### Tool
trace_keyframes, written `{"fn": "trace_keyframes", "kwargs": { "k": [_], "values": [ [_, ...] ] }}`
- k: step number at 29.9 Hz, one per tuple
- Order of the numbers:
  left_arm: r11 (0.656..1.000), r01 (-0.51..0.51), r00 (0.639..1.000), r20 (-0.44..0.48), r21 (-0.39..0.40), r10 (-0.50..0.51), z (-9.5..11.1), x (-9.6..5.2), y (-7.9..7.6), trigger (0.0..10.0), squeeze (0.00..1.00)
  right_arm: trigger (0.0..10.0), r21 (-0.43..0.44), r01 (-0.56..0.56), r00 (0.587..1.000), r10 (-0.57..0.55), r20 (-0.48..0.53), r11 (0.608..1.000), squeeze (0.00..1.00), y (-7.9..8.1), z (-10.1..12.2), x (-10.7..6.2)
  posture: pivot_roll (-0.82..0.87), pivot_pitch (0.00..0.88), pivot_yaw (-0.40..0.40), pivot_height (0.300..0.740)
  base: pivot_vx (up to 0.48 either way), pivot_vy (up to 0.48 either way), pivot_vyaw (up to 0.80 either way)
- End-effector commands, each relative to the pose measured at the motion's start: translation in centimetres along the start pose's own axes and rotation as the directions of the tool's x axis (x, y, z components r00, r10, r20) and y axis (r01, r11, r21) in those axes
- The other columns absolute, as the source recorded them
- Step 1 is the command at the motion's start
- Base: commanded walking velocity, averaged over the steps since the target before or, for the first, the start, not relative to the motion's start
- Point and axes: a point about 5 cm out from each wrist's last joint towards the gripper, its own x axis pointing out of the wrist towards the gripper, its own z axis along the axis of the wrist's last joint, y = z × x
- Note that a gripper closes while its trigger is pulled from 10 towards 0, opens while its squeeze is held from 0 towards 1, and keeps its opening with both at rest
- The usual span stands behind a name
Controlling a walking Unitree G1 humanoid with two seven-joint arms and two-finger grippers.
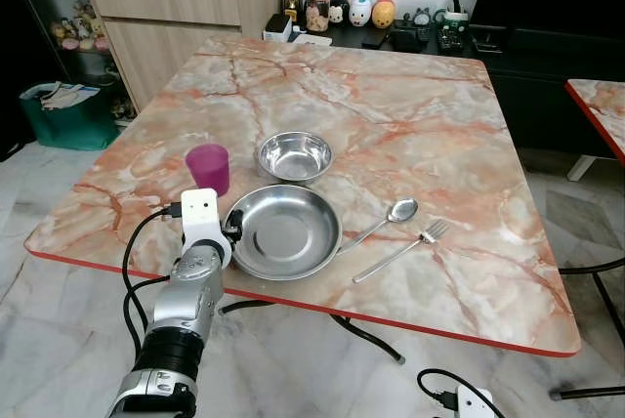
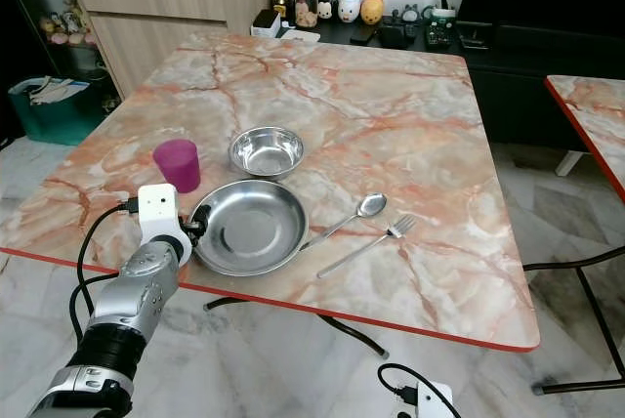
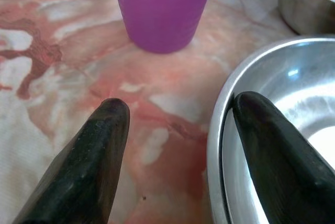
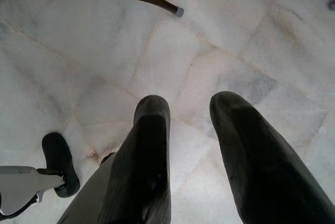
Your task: Setting the table
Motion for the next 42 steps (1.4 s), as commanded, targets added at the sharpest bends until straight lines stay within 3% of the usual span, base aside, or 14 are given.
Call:
{"fn": "trace_keyframes", "kwargs": {
  "k": [1, 10, 21, 22, 23, 42],
  "values": [
    [1.000, -0.015, 1.000, -0.002, 0.013, 0.015, 0.0, 0.2, -0.2, 10.0, 0.00, 10.0, 0.007, 0.005, 1.000, -0.004, -0.002, 1.000, 0.00, -0.1, -0.1, 0.0, 0.06, 0.000, -0.017, 0.740, 0.000, 0.000, 0.00],
    [0.998, -0.062, 0.998, -0.011, 0.016, 0.062, -0.4, 0.5, 0.3, 10.0, 0.00, 10.0, 0.010, 0.003, 1.000, -0.003, -0.002, 1.000, 0.00, 0.0, -0.1, 0.0, 0.06, 0.000, -0.015, 0.740, 0.000, 0.000, 0.00],
    [0.998, -0.047, 0.996, -0.071, 0.039, 0.050, -1.5, 0.6, 0.2, 10.0, 0.00, 10.0, 0.010, 0.004, 1.000, -0.004, -0.003, 1.000, 0.00, -0.1, -0.1, 0.0, 0.06, 0.000, -0.021, 0.740, 0.000, 0.000, 0.00],
    [0.999, -0.037, 0.997, -0.071, 0.034, 0.039, -1.5, 0.6, 0.0, 2.3, 0.00, 10.0, 0.010, 0.004, 1.000, -0.004, -0.004, 1.000, 0.00, -0.1, -0.2, 0.0, 0.06, 0.000, -0.021, 0.740, 0.000, 0.000, 0.00],
    [0.999, -0.031, 0.997, -0.073, 0.035, 0.034, -1.5, 0.6, 0.0, 0.0, 0.00, 10.0, 0.009, 0.004, 1.000, -0.004, -0.004, 1.000, 0.00, -0.1, -0.2, 0.0, 0.06, 0.000, -0.021, 0.740, 0.000, 0.000, 0.00],
    [0.998, 0.000, 0.997, -0.080, 0.069, 0.006, -1.3, 0.8, 0.4, 0.0, 0.00, 10.0, 0.012, 0.003, 1.000, -0.003, -0.007, 1.000, 0.00, -0.1, -0.2, -0.1, 0.06, 0.000, -0.018, 0.740, 0.000, 0.000, 0.00]
  ]
}}
